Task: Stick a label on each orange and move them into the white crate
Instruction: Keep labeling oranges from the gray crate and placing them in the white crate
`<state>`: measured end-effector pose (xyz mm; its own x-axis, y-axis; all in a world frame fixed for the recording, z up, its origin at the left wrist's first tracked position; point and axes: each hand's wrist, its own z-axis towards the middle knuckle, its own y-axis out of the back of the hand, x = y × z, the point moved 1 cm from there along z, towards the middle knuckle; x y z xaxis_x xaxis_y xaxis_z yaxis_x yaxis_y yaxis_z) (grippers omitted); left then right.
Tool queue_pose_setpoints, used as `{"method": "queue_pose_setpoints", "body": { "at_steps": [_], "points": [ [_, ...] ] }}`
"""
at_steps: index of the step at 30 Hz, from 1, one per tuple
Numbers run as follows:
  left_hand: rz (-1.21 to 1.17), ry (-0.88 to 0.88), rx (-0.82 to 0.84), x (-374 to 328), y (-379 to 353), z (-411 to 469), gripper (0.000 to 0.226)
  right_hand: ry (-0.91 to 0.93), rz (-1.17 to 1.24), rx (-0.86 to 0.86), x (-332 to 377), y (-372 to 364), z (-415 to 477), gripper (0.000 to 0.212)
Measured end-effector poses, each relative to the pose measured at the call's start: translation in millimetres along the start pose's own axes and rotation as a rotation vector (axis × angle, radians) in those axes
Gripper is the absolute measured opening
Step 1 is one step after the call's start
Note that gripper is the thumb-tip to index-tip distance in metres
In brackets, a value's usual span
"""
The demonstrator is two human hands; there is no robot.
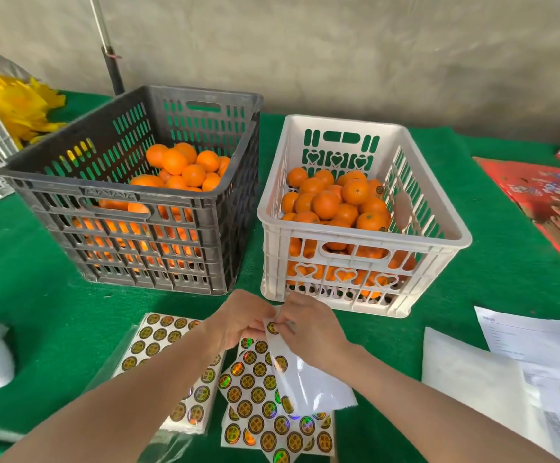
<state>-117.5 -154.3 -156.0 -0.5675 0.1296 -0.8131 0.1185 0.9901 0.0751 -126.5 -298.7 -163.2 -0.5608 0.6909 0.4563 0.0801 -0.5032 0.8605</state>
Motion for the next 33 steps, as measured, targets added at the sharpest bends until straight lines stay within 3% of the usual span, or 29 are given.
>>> {"method": "queue_pose_setpoints", "body": {
  "at_steps": [5,8,9,11,14,16,19,24,27,29,33],
  "points": [
    [0.172,-0.07,0.07,15,10,9,0.009,-0.168,0.392,-0.16,12,25,10,0.009],
    [0.447,-0.153,0.096,26,12,12,0.006,-0.201,0.547,-0.252,26,44,27,0.017],
    [0.554,-0.199,0.072,27,11,11,0.015,-0.181,0.567,-0.275,33,49,34,0.019],
    [0.661,-0.335,-0.053,21,13,5,0.033,-0.108,0.58,-0.344,49,59,50,0.018],
    [0.567,-0.699,-0.234,-11,38,-21,0.019,0.063,0.578,-0.481,76,73,83,0.008],
    [0.495,-0.923,-0.345,-35,66,-43,0.011,0.173,0.538,-0.548,92,77,113,0.019],
    [0.375,-1.063,-0.576,-66,117,-63,0.019,0.201,0.429,-0.535,112,72,167,0.032],
    [0.202,-1.04,-0.825,-106,203,-58,0.027,0.164,0.164,-0.41,124,50,239,0.052],
    [0.382,-0.897,-0.888,-134,255,-32,0.015,0.154,0.067,-0.325,118,39,255,0.066],
    [0.659,-0.7,-0.76,-155,276,-6,0.011,0.155,0.032,-0.276,113,36,256,0.071],
    [1.322,-0.219,-0.334,-172,278,54,0.047,0.072,0.046,-0.176,113,37,256,0.073]
  ]
}}
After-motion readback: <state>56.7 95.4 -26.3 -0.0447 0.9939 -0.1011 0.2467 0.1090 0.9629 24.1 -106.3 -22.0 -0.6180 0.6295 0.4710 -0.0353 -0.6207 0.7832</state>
